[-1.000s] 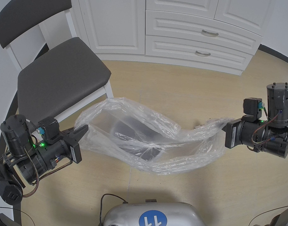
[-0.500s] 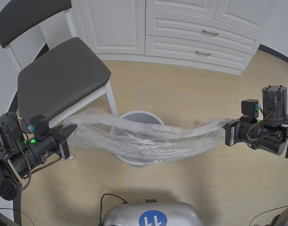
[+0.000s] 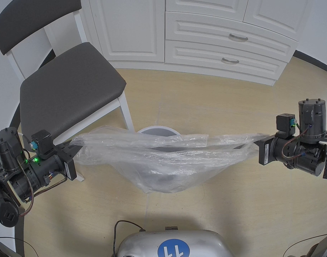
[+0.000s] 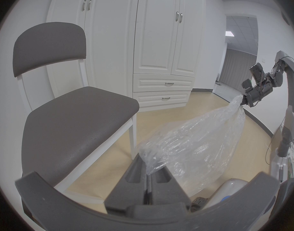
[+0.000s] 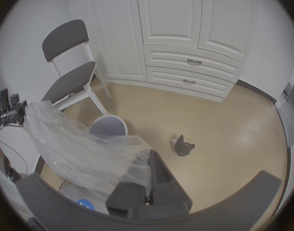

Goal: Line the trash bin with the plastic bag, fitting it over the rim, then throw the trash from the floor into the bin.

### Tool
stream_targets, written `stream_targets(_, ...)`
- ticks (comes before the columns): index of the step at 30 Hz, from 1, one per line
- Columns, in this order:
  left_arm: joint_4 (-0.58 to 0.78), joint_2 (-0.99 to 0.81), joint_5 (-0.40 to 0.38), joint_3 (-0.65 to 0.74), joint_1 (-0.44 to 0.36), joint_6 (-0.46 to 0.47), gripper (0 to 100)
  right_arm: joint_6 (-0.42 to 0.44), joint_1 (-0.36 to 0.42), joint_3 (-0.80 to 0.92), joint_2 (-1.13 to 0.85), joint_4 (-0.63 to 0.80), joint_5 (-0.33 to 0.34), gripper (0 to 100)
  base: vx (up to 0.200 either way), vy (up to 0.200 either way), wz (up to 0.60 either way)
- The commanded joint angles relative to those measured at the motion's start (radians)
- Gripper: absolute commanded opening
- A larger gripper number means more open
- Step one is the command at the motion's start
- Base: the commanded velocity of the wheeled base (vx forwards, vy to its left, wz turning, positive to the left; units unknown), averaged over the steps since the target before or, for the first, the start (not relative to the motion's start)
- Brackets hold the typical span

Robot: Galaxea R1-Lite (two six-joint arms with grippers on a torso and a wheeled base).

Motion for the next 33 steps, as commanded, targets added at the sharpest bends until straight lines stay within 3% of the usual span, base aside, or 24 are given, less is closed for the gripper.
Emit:
stream_targets(1, -0.001, -0.003, -0.006, -0.002, 0.015, 0.000, 0, -0.042, 0.016, 0.042, -0.046, -0.015, -0.002, 0, 0.000, 0.000, 0.00)
stream_targets(6, -0.001, 0.012, -0.035, -0.006, 0.034, 0.000, 0, -0.114, 0.024, 0.114, -0.051, -0.124, -0.002, 0, 0.000, 0.000, 0.00)
stream_targets(10, -0.001, 0.009, -0.035, -0.002, 0.034, 0.000, 0, -0.112, 0.007, 0.114, -0.026, -0.182, -0.005, 0, 0.000, 0.000, 0.00)
stream_targets(33, -0.001, 0.017, -0.035, -0.004, 0.072, 0.001, 0, -0.119, -0.061, 0.119, -0.035, -0.185, 0.004, 0, 0.000, 0.000, 0.00)
